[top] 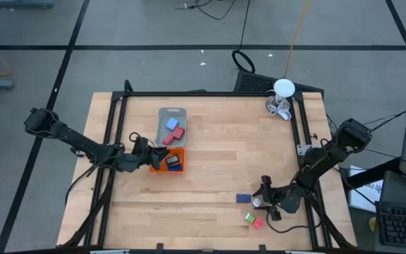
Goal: Pick & Place Office items
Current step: Put the violet charger adapter into the gray bin
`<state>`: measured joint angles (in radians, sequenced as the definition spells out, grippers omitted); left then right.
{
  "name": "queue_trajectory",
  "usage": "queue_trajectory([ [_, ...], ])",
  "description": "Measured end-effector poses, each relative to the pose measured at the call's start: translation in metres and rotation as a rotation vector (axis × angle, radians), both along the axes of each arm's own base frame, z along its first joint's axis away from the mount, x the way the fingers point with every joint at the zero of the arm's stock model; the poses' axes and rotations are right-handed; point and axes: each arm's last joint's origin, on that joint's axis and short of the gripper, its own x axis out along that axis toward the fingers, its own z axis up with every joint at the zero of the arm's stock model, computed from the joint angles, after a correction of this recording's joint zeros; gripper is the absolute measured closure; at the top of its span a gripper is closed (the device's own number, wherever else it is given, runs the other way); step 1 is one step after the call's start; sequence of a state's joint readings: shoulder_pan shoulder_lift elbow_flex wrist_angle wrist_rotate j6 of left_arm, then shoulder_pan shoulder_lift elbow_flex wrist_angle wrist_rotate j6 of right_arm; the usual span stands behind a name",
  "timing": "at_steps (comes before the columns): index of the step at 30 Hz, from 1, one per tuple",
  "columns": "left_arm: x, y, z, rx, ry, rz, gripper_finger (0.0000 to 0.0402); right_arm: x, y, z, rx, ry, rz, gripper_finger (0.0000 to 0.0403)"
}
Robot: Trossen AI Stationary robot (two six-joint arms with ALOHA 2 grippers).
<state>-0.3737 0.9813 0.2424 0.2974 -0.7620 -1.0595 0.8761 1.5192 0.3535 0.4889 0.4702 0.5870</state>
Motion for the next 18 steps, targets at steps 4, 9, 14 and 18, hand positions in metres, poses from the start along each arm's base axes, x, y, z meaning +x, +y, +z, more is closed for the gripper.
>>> queue_trajectory([
  [4, 0.0000, 0.0000, 0.0000, -0.001, 0.000, 0.000, 0.0245, -0.0001, 0.0001, 0.0000, 0.002, 0.002, 0.003, 0.0194],
  [9, 0.0000, 0.0000, 0.0000, 0.000, 0.000, 0.000, 0.0245, -0.0004, 0.0010, 0.0000, 0.018, 0.017, 0.028, 0.0232],
  [14, 0.0000, 0.0000, 0.0000, 0.000, 0.000, 0.000, 0.0245, -0.0005, 0.0015, 0.0002, 0.027, 0.023, 0.038, 0.0257],
  [18, 0.0000, 0.0000, 0.0000, 0.003, 0.001, -0.001, 0.0245, -0.0004, 0.0016, 0.0004, 0.025, 0.020, 0.043, 0.0252],
])
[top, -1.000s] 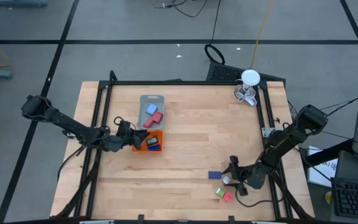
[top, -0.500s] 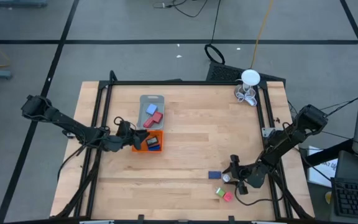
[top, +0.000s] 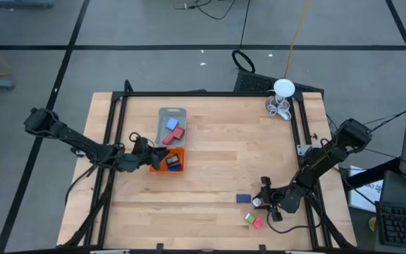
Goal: Pick & Place Office items
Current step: Put the violet charger adapter into the gray bin
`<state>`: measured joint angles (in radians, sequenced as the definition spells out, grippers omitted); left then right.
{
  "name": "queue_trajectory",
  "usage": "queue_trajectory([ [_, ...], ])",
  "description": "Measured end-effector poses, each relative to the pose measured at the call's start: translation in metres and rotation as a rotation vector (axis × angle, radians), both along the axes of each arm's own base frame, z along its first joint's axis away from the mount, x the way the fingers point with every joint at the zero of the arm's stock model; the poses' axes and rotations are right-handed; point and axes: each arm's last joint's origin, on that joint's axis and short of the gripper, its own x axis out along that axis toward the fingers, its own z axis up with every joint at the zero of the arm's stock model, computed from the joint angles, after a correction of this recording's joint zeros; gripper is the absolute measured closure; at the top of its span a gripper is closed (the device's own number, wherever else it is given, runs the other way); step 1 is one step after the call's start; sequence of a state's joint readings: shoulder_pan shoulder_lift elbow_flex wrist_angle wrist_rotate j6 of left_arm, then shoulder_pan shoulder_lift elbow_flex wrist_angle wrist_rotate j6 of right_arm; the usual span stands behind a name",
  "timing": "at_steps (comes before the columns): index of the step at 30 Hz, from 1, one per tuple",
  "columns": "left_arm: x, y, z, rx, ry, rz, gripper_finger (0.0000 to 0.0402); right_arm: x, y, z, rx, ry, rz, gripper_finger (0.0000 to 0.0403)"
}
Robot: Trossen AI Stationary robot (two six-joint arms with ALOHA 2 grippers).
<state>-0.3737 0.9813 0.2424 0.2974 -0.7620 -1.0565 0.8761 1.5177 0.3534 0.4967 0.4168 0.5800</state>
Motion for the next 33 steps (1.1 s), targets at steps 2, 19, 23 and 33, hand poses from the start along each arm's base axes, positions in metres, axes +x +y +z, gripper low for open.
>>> queue_trajectory([
  [2, 0.000, 0.000, 0.000, 0.000, 0.000, 0.000, 0.0245, 0.000, 0.000, 0.001, 0.002, -0.001, 0.003, 0.0243],
  [19, 0.000, 0.003, 0.001, 0.025, -0.008, 0.059, 0.0245, 0.001, -0.008, 0.047, -0.046, -0.262, 0.025, 0.0246],
  [23, 0.001, 0.006, 0.001, 0.039, 0.000, 0.068, 0.0245, 0.006, -0.017, 0.058, -0.079, -0.326, -0.047, 0.0254],
  [33, 0.014, -0.002, 0.023, 0.326, -0.098, -0.264, 0.0245, 0.025, -0.049, 0.079, -0.152, -0.437, -0.170, 0.0250],
])
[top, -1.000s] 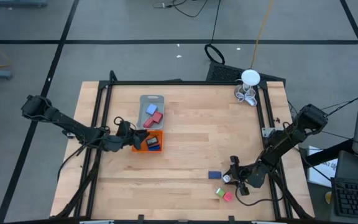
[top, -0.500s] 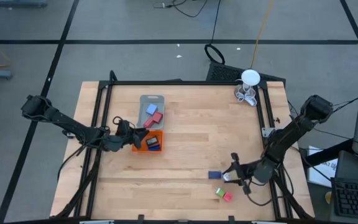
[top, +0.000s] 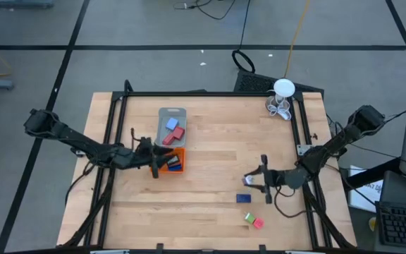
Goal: Pick & Place Office items
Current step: Put the violet charger adapter into the gray bin
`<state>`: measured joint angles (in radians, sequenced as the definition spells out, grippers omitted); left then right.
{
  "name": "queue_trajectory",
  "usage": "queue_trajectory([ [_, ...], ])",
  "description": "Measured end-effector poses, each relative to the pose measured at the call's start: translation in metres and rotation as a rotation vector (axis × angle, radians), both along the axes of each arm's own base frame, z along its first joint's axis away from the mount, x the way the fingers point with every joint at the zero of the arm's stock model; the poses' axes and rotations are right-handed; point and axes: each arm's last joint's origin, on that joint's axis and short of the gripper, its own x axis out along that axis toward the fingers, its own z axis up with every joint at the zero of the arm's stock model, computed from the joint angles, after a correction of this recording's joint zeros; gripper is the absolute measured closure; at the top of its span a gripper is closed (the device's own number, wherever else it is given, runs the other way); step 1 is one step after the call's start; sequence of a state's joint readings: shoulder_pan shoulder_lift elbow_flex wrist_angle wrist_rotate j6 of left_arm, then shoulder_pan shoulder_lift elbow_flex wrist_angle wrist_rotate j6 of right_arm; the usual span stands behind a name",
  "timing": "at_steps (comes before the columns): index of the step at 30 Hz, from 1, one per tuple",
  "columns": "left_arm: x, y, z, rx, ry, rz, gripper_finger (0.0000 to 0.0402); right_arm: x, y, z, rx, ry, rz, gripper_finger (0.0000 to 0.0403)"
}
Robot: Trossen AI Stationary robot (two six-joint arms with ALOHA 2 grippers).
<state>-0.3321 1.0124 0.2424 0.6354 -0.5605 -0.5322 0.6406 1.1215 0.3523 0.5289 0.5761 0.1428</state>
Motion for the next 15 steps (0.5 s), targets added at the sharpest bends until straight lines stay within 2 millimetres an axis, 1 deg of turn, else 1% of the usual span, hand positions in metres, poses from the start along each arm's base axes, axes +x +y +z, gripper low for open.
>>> queue_trajectory([
  [4, 0.008, -0.004, 0.008, 0.147, -0.073, -0.080, 0.0245, 0.010, -0.012, 0.008, -0.014, -0.075, -0.050, 0.0255],
  [8, 0.021, -0.009, 0.008, 0.234, -0.041, -0.083, 0.0245, 0.018, -0.022, 0.015, 0.012, -0.130, -0.005, 0.0252],
  [11, 0.036, -0.012, 0.008, 0.237, -0.019, -0.080, 0.0245, 0.022, -0.029, 0.019, 0.029, -0.166, 0.010, 0.0251],
  [15, 0.065, -0.013, 0.014, 0.144, -0.013, -0.103, 0.0237, 0.026, -0.037, 0.020, 0.022, -0.182, -0.008, 0.0255],
])
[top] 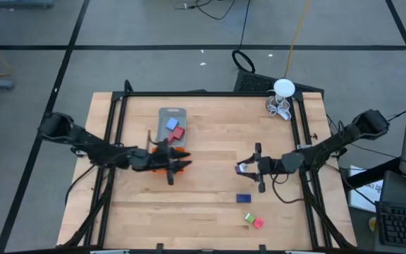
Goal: Pick & Place Office items
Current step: Put the violet charger adapter into the gray bin
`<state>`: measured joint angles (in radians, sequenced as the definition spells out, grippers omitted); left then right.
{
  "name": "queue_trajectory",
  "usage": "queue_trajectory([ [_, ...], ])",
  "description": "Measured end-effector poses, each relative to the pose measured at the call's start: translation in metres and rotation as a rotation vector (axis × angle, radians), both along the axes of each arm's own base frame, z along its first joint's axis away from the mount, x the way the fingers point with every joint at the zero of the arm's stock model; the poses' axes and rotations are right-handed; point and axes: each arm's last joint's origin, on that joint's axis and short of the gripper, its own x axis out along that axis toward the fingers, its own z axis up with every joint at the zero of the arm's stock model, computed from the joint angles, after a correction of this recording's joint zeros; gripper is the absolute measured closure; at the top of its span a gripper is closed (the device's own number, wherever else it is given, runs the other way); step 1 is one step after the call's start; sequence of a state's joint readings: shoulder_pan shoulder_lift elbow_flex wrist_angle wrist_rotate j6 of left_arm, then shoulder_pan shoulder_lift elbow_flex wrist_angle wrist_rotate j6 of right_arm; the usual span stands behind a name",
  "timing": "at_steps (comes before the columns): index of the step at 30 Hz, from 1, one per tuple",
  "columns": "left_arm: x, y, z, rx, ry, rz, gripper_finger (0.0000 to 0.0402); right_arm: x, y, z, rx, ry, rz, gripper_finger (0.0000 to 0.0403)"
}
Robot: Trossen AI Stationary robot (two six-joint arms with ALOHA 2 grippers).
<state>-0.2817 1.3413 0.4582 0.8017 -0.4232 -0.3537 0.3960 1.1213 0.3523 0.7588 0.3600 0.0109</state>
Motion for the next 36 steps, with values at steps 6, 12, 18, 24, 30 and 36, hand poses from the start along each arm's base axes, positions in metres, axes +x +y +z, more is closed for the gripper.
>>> queue_trajectory([
  [6, 0.051, -0.004, 0.007, 0.093, 0.124, 0.017, 0.0171, 0.003, -0.009, 0.001, 0.019, -0.006, -0.010, 0.0249],
  [12, 0.096, -0.015, 0.007, 0.413, 0.210, -0.009, 0.0109, 0.004, -0.009, 0.003, 0.137, -0.013, 0.092, 0.0253],
  [18, 0.133, -0.027, 0.005, 0.662, 0.220, -0.098, 0.0092, 0.004, -0.008, 0.003, 0.184, -0.006, 0.127, 0.0249],
  [24, 0.161, -0.042, 0.008, 0.846, 0.203, -0.137, 0.0091, 0.004, -0.008, 0.003, 0.184, -0.005, 0.128, 0.0252],
  [30, 0.177, -0.052, 0.015, 1.010, 0.184, -0.129, 0.0091, 0.004, -0.007, 0.003, 0.187, -0.003, 0.156, 0.0248],
  [36, 0.182, -0.052, 0.022, 1.072, 0.176, -0.117, 0.0092, 0.004, -0.006, 0.003, 0.238, 0.006, 0.176, 0.0253],
])
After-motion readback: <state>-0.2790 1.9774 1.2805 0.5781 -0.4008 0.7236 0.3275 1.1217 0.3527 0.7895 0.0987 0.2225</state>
